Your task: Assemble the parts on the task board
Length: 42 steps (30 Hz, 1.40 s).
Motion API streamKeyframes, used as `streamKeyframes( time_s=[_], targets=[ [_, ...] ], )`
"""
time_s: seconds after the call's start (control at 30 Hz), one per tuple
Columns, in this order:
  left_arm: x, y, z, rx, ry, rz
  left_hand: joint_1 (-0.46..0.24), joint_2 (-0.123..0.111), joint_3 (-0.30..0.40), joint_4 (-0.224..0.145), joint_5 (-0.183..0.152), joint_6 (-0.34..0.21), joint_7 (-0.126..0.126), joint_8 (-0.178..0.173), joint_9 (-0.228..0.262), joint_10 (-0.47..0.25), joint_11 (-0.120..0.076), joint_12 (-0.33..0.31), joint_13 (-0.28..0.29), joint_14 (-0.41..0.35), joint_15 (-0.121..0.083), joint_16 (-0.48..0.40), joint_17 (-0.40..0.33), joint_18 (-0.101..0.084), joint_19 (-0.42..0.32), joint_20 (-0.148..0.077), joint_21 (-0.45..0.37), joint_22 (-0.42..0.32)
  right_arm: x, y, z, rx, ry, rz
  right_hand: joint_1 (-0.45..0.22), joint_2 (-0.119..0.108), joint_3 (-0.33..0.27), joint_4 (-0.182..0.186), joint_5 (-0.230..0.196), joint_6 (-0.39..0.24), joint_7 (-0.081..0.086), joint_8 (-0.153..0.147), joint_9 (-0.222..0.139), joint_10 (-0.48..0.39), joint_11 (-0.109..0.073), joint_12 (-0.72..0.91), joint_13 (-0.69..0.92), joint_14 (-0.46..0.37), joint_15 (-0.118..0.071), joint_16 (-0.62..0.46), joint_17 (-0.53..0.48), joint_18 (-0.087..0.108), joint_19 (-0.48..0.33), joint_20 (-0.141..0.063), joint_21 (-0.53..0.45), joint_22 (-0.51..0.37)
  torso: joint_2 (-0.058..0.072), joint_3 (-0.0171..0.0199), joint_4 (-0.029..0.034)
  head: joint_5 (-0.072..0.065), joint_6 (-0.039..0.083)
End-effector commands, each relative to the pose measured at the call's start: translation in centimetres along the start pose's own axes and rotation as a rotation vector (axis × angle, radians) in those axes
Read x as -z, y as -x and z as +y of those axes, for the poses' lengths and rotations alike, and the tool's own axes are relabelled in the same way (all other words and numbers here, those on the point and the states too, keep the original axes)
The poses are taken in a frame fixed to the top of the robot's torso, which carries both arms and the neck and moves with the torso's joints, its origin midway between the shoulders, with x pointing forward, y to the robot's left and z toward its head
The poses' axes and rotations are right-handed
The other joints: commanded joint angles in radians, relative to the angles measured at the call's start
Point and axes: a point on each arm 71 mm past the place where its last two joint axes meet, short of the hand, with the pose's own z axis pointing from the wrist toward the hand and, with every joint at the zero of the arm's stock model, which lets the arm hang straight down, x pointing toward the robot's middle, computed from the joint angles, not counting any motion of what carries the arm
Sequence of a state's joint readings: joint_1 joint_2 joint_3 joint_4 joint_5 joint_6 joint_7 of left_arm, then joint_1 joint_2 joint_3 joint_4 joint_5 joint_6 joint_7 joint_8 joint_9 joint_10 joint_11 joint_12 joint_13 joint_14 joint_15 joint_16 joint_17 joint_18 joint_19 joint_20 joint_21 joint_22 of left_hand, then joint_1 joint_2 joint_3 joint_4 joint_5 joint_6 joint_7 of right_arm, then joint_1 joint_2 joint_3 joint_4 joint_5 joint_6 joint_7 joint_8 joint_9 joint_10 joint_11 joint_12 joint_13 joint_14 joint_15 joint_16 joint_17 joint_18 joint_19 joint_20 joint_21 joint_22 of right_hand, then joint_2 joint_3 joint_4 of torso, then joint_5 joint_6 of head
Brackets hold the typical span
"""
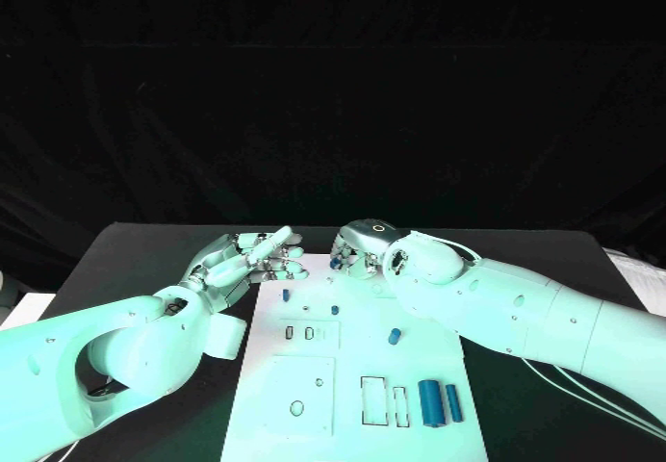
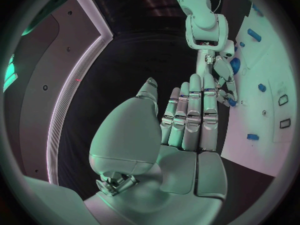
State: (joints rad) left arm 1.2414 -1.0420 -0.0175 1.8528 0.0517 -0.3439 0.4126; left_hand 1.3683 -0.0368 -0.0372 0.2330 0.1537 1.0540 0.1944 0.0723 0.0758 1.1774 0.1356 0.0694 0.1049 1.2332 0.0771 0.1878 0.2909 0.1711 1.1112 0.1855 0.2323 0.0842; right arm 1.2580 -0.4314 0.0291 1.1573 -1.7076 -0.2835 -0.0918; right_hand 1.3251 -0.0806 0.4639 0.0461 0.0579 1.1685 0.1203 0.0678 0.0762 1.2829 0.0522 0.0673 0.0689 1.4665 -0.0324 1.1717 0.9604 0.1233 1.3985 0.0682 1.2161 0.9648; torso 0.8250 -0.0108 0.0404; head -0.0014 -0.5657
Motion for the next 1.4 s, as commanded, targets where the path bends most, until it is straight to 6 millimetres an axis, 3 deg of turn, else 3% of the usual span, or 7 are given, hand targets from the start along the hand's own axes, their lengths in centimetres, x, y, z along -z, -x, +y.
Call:
streamKeyframes(
  time_s=[0.03,0.43,0.63,0.83,1.03,1.17,1.4],
  targets=[
    [-0.1,-0.2,-0.1,0.008,-0.006,0.015,0.003,0.008,0.000,-0.008,0.000,-0.005,0.003,-0.005,0.001,-0.008,0.000,-0.006,0.001,-0.003,0.003,-0.005,0.001,0.012,0.000,0.004,-0.005,-0.001,0.0,-0.6,-0.1,0.011,-0.004,0.033,-0.005,-0.005,-0.001,0.005,0.002,0.005,-0.002,0.005,0.021,-0.005,0.001,-0.006,-0.001,0.029,0.000,0.005,0.001,-0.016,-0.005,-0.003,0.006,0.001,0.001,0.0000,0.0003,0.002,-0.001],
    [-0.1,-0.3,-0.1,0.010,0.000,0.020,0.005,0.008,-0.001,-0.010,0.000,-0.006,0.004,-0.006,0.001,-0.010,0.001,-0.006,0.002,-0.004,0.004,-0.007,0.003,0.012,0.000,0.005,-0.005,-0.002,-0.3,-0.8,0.1,0.010,-0.009,0.051,-0.014,-0.019,-0.009,0.012,0.003,-0.012,0.006,-0.004,0.019,-0.027,0.008,-0.008,-0.004,0.025,0.006,0.006,-0.002,-0.015,-0.013,0.001,0.007,-0.001,0.001,-0.0002,-0.0023,0.003,-0.002],
    [-0.1,-0.2,0.0,0.010,0.002,0.020,0.005,0.008,-0.001,-0.010,0.000,-0.006,0.004,-0.006,0.001,-0.010,0.001,-0.006,0.002,-0.004,0.004,-0.007,0.003,0.012,0.000,0.005,-0.005,-0.002,-0.3,-0.7,-0.3,-0.002,-0.025,0.030,-0.031,-0.070,-0.055,0.022,0.004,-0.169,0.059,-0.008,-0.013,-0.211,0.059,-0.009,-0.009,0.002,0.048,-0.042,-0.079,0.001,-0.071,0.037,-0.061,-0.113,0.001,-0.0002,-0.0012,0.004,-0.001],
    [-0.1,-0.1,0.0,0.009,0.005,0.017,0.006,0.009,-0.002,-0.011,0.000,-0.007,0.005,-0.006,0.001,-0.011,0.001,-0.006,0.002,-0.005,0.004,-0.008,0.003,0.011,-0.001,0.005,-0.006,-0.002,0.5,-0.3,-0.6,-0.019,-0.023,-0.001,-0.015,-0.066,-0.099,0.020,0.002,-0.217,0.063,-0.006,-0.011,-0.258,0.066,0.002,-0.005,-0.003,0.055,-0.055,-0.103,0.009,-0.082,0.053,-0.073,-0.132,0.001,0.0006,-0.0032,0.006,0.000],
    [0.0,0.3,-0.1,0.008,0.007,0.008,0.006,0.009,-0.002,-0.011,0.000,-0.007,0.005,-0.006,0.001,-0.011,0.001,-0.006,0.002,-0.005,0.004,-0.008,0.003,0.011,-0.001,0.005,-0.006,-0.002,3.0,1.0,-2.0,-0.072,-0.037,-0.033,-0.010,-0.053,-0.124,0.028,0.016,-0.186,0.057,0.005,-0.004,-0.186,0.055,0.038,0.003,-0.002,0.048,-0.053,-0.106,0.009,-0.076,0.051,-0.065,-0.123,0.000,-0.0008,-0.0068,0.004,0.003],
    [0.2,0.5,-0.2,0.008,0.009,0.001,0.007,0.010,-0.003,-0.012,0.000,-0.008,0.005,-0.006,0.001,-0.012,0.002,-0.006,0.002,-0.006,0.004,-0.009,0.005,0.011,-0.001,0.005,-0.007,-0.003,5.7,2.3,-3.8,-0.153,-0.086,-0.042,-0.009,-0.050,-0.127,0.038,0.037,-0.158,0.049,0.010,-0.001,-0.100,0.039,0.075,0.014,0.015,0.035,-0.003,-0.039,-0.004,-0.046,0.040,-0.017,-0.049,-0.005,-0.0024,-0.0175,0.002,0.005],
    [0.3,0.9,-0.2,0.007,0.010,-0.007,0.011,0.011,-0.003,-0.015,0.001,-0.009,0.005,-0.006,0.001,-0.013,0.002,-0.006,0.002,-0.006,0.005,-0.011,0.006,0.011,-0.002,0.005,-0.008,-0.003,9.4,3.2,-7.0,-0.273,-0.227,0.017,-0.036,-0.100,-0.192,0.066,0.120,-0.175,0.011,-0.002,-0.007,0.123,-0.013,0.210,0.111,0.045,-0.008,0.119,0.130,-0.029,0.010,-0.005,0.079,0.096,-0.012,-0.0037,-0.0347,0.004,0.008]
  ],
)
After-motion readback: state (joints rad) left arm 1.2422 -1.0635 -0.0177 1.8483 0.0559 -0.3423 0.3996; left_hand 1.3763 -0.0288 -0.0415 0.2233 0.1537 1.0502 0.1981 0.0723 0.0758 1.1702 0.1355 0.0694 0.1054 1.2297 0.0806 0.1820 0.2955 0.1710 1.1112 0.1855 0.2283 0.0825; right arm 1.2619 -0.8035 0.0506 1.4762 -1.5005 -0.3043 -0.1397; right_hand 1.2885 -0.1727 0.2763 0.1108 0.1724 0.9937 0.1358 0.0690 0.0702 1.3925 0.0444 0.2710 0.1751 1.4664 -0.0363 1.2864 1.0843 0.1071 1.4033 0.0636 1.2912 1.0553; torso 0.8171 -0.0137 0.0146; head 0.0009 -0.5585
